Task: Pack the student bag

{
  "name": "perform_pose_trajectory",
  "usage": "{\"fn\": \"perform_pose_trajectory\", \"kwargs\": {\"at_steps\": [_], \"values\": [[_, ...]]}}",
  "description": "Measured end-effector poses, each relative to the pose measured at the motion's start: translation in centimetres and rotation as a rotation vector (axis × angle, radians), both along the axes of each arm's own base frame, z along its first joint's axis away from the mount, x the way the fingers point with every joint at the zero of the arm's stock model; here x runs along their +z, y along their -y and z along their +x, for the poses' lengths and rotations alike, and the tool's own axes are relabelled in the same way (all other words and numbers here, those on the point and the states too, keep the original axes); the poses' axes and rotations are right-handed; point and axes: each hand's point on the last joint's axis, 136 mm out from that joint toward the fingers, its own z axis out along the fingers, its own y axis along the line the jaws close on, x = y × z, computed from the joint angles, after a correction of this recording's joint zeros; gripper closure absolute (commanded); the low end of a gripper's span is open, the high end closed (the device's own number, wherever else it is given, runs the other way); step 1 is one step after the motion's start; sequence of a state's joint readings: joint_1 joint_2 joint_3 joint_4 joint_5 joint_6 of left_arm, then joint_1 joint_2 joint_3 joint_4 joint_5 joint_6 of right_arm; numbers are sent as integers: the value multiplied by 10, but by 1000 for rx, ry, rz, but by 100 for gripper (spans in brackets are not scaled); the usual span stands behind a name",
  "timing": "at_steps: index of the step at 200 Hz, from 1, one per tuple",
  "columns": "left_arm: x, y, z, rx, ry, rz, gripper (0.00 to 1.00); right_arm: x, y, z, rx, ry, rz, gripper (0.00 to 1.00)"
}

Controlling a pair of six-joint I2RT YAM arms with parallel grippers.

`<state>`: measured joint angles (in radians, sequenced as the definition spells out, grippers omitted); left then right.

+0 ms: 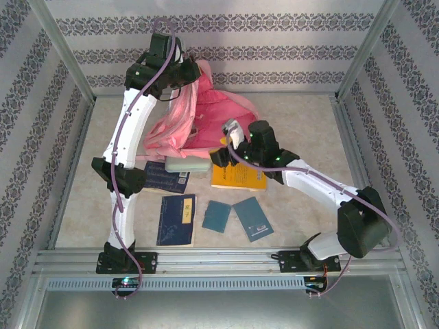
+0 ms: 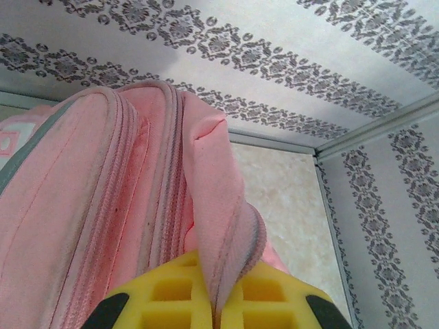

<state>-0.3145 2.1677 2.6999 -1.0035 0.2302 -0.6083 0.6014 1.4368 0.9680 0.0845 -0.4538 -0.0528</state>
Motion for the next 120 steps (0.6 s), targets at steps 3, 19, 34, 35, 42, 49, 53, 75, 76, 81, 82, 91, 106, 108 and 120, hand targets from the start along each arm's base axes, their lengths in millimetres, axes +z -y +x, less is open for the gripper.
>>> {"fn": "perform_pose_trajectory", "kwargs": {"at_steps": [3, 19, 34, 35, 42, 49, 53, 75, 76, 81, 82, 91, 106, 108, 120], "values": [[-1, -1, 1, 3, -2, 0, 100, -3, -2, -3, 21, 19, -19, 26], [-6, -5, 8, 20, -8, -2, 100, -15, -14, -19, 128, 111, -102, 24], [-10, -9, 15, 37, -12, -9, 100, -30, -26, -26, 204, 200, -179, 22], [-11, -10, 16, 38, -13, -9, 100, -32, -27, -27, 209, 205, -188, 22], [-13, -12, 19, 45, -17, -12, 100, -42, -31, -28, 236, 234, -228, 22], [-17, -14, 23, 53, -24, -15, 100, -53, -36, -28, 258, 259, -271, 21], [-19, -15, 24, 55, -28, -16, 100, -60, -37, -27, 264, 270, -295, 21], [-29, -16, 30, 63, -48, -23, 100, -99, -41, -17, 294, 332, -442, 20], [-29, -16, 30, 64, -49, -23, 100, -101, -42, -16, 296, 335, -452, 20], [-32, -15, 31, 64, -54, -23, 100, -108, -42, -14, 300, 346, -481, 20], [-32, -15, 31, 64, -55, -24, 100, -110, -42, -12, 300, 349, -491, 20], [-37, -14, 32, 61, -65, -27, 100, -120, -44, -7, 303, 371, -538, 19], [-44, -11, 34, 52, -81, -33, 100, -129, -47, 8, 292, 409, -601, 19], [-44, -10, 34, 50, -83, -34, 100, -130, -47, 11, 287, 415, -608, 19], [-48, -8, 35, 41, -91, -37, 100, -130, -53, 23, 272, 448, -637, 19]]}}
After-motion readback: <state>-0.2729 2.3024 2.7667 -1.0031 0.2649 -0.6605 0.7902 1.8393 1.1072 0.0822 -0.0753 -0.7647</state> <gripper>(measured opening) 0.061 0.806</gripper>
